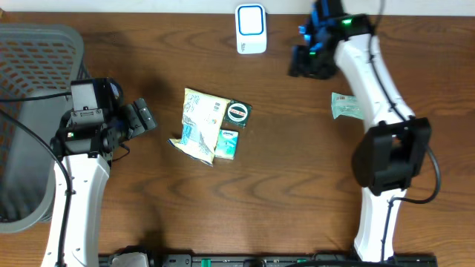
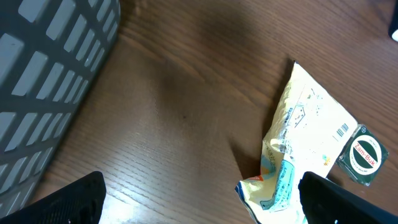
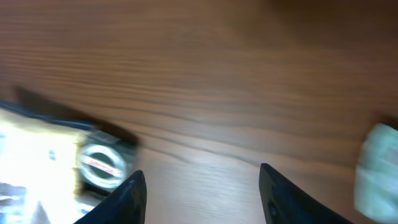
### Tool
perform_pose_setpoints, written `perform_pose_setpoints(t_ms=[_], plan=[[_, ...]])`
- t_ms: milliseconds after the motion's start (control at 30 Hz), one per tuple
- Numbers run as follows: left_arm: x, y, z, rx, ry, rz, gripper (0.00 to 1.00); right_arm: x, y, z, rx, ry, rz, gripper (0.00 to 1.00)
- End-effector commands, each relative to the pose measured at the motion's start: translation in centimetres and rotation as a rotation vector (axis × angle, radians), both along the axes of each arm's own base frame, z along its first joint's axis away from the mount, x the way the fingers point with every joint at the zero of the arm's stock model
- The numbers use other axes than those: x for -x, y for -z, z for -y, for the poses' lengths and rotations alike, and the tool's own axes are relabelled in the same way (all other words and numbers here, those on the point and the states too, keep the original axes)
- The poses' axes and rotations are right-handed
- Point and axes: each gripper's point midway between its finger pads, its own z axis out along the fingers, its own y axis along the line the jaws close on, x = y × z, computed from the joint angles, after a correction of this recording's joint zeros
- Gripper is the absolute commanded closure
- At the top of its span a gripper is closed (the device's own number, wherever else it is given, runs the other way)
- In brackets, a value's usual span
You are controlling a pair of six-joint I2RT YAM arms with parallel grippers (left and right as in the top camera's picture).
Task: Scan the item barcode
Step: 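Move the right gripper to the green Zam-Buk ointment box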
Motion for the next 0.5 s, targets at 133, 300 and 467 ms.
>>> perform_pose_setpoints(t_ms=[133,300,467], plan=[[0.0,0.1,-0.1,0.003,-0.004,-0.004,0.02,2.9,1.4,-11.1,-0.07,-0.144,0.035,0.49],[0.0,0.1,-0.1,0.003,-0.004,-0.004,0.03,4.9,3.0,-16.3,-0.074,-0.242,0.049,0.5],[0.0,0.1,-0.1,0.003,-0.004,-0.004,0.02,6.2,6.3,-19.8,-0.057,-0.303,0.042,0.57]])
